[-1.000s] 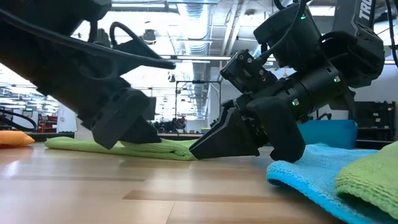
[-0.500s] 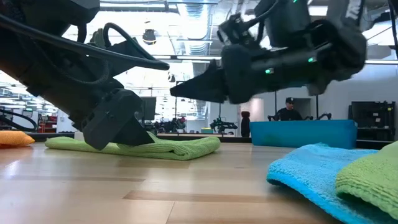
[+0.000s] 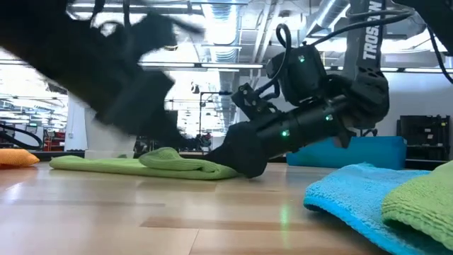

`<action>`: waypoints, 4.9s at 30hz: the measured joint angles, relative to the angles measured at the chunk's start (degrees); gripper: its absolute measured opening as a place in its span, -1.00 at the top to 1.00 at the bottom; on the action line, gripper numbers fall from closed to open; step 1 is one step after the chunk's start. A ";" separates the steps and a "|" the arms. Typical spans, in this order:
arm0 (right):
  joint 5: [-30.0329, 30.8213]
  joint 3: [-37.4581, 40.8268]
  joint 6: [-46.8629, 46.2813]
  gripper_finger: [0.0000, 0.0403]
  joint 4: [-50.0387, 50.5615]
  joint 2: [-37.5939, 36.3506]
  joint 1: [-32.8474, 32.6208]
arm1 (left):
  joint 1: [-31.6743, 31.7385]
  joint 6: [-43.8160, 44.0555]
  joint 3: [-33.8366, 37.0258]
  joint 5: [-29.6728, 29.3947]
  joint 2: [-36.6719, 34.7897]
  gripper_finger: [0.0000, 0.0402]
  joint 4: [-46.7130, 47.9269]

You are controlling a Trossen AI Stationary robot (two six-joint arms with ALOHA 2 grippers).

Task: Fold microfiber towels
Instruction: Fold the left green microfiber cloth

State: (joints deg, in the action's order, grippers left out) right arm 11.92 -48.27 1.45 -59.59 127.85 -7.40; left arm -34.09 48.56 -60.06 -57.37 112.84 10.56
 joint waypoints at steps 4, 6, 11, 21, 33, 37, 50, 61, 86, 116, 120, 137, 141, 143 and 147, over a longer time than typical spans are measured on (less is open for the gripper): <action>0.01 -0.02 0.00 0.38 0.21 -0.04 -0.13 | -0.15 -2.73 -1.64 -9.46 -0.49 1.00 0.17; 0.00 -0.04 -0.01 0.38 0.47 -0.04 -0.13 | 0.08 -0.11 -0.31 -12.67 0.53 1.00 0.57; 0.00 -0.07 -0.01 0.38 0.61 -0.04 -0.13 | 1.14 13.62 5.34 -10.68 5.08 1.00 -0.89; -0.01 0.10 1.29 0.38 0.71 -2.72 -0.91 | 0.28 23.93 5.82 -11.57 9.58 1.00 -0.99; -0.39 -3.92 2.04 0.38 -3.89 2.65 1.41 | -0.17 24.12 5.85 -10.90 9.59 1.00 -0.87; 0.82 -5.02 -2.36 0.38 -5.31 6.18 2.80 | -0.24 23.92 5.80 -10.23 9.57 1.00 -0.65; 0.61 -2.62 0.45 0.38 -1.44 -1.36 1.97 | -0.51 25.55 5.74 -7.41 7.25 1.00 5.97; 1.90 4.22 3.11 0.38 -4.99 -7.02 1.22 | -0.91 5.12 5.87 -9.17 -4.59 1.00 11.43; 1.62 12.07 5.95 0.38 -7.64 -17.11 -0.26 | 8.20 20.79 17.89 1.53 -5.90 1.00 13.89; 3.06 13.34 0.93 0.38 7.41 -19.84 -5.92 | 14.16 4.44 17.14 1.47 -30.11 0.97 11.53; 3.06 13.35 0.94 0.38 7.04 -19.84 -6.12 | 12.46 21.05 25.93 1.55 -32.08 0.75 11.08; 3.04 13.35 -0.21 0.38 6.91 -19.84 -6.08 | 11.48 29.43 35.76 6.52 -17.73 -0.08 -13.78; 3.02 13.35 -0.53 0.38 6.88 -19.84 -6.08 | 11.55 30.56 33.73 4.30 -13.64 -0.01 -13.46; 3.02 13.35 -0.59 0.38 6.91 -19.84 -6.08 | 11.63 29.12 32.37 4.74 -13.16 0.08 -12.71; 3.02 13.35 -1.07 0.38 6.93 -19.84 -6.08 | 11.81 24.47 29.27 6.22 -12.74 0.32 -11.45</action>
State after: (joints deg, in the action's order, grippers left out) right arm 14.94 -34.92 0.38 -52.66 108.01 -13.47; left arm -22.28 73.03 -30.80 -51.15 100.10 -0.89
